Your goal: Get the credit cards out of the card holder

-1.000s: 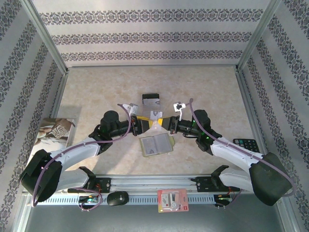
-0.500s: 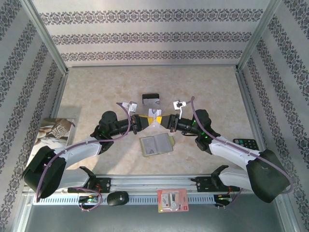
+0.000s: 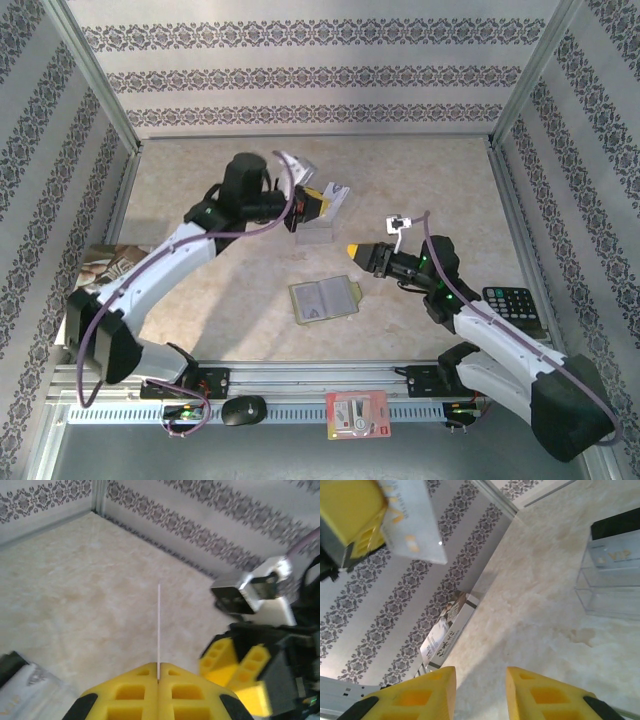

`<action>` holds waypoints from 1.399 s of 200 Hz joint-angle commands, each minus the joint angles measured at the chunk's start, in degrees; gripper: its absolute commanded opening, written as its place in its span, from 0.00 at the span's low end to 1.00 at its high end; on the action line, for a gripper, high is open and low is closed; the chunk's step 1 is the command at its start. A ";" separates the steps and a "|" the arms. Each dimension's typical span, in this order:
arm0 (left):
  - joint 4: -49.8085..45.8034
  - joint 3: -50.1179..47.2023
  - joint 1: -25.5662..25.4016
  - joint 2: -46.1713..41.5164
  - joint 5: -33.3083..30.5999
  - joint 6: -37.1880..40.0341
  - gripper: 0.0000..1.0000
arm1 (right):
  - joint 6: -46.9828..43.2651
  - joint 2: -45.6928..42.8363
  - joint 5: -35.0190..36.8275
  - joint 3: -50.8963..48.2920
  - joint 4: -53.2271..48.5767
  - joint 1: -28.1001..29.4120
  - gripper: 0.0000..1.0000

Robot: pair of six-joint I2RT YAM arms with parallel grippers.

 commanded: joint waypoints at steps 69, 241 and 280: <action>-44.30 37.81 0.42 30.45 -29.39 50.56 0.00 | -0.75 -1.89 0.24 -3.87 -3.06 -3.30 0.31; -41.80 40.96 0.48 41.13 -29.27 53.77 0.00 | -1.60 2.31 -2.38 -2.56 -2.98 -6.96 0.31; -40.79 41.21 0.41 42.04 -30.05 53.34 0.00 | -1.55 2.25 -2.49 -2.56 -2.91 -7.13 0.31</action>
